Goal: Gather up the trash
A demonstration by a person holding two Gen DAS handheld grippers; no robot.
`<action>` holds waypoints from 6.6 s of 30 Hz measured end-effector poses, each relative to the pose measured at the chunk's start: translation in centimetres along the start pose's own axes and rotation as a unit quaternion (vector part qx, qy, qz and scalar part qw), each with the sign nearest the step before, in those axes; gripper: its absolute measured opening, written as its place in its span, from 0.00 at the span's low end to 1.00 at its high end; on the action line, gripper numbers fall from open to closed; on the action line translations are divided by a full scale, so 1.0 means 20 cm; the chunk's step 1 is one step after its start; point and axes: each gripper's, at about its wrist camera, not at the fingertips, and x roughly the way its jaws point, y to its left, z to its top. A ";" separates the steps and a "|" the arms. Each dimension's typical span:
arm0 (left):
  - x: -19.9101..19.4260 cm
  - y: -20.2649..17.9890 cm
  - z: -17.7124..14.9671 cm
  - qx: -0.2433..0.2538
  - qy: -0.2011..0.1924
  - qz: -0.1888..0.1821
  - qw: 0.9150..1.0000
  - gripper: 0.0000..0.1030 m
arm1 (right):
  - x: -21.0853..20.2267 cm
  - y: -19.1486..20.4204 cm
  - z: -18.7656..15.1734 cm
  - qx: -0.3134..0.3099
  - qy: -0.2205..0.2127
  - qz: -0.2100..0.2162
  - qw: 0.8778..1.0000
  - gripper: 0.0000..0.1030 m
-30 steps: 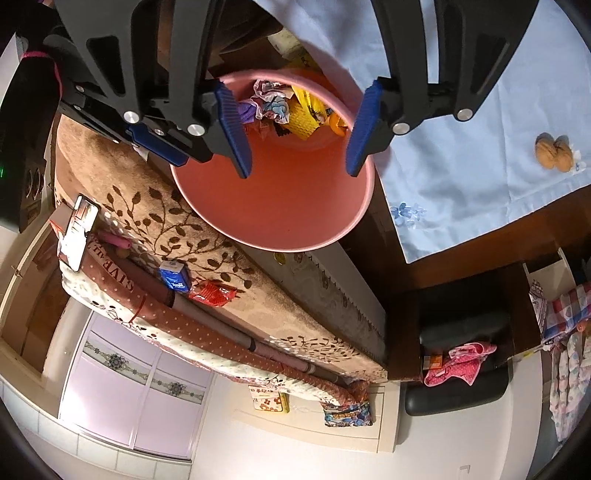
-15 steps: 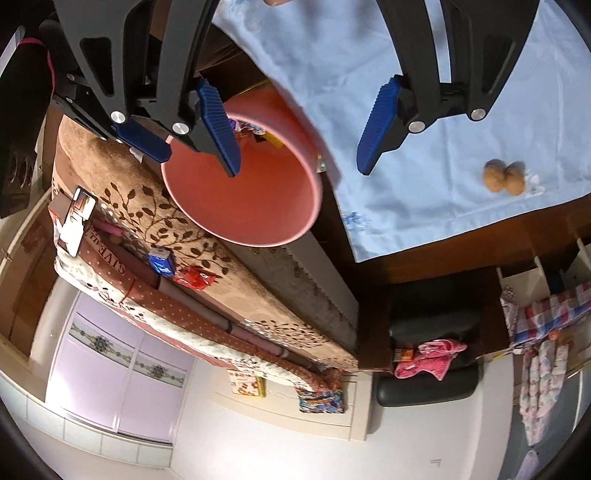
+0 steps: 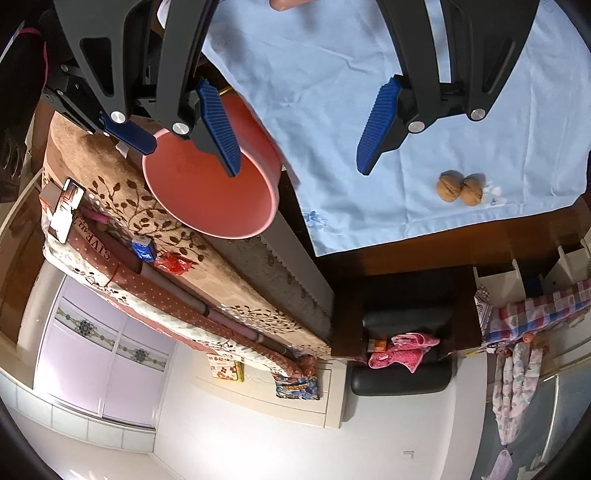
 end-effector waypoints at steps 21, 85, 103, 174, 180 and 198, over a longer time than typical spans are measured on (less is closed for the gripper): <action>0.01 0.12 -0.06 -0.016 0.007 0.015 1.000 0.59 | 0.02 0.11 -0.02 -0.021 0.003 -0.003 1.000 0.58; 0.14 0.24 -0.10 -0.024 0.032 0.057 0.998 0.51 | 0.14 0.19 -0.05 -0.035 0.028 0.029 0.999 0.58; 0.15 0.24 -0.11 -0.024 0.034 0.057 0.997 0.51 | 0.15 0.19 -0.07 -0.035 0.033 0.028 0.998 0.58; 0.14 0.23 -0.11 -0.020 0.036 0.054 0.998 0.51 | 0.12 0.17 -0.06 -0.032 0.032 0.023 0.999 0.58; 0.13 0.25 -0.12 -0.023 0.038 0.056 0.997 0.51 | 0.12 0.18 -0.07 -0.034 0.036 0.022 0.999 0.58; 0.17 0.27 -0.13 -0.026 0.045 0.059 0.997 0.51 | 0.15 0.23 -0.08 -0.040 0.047 0.020 0.998 0.58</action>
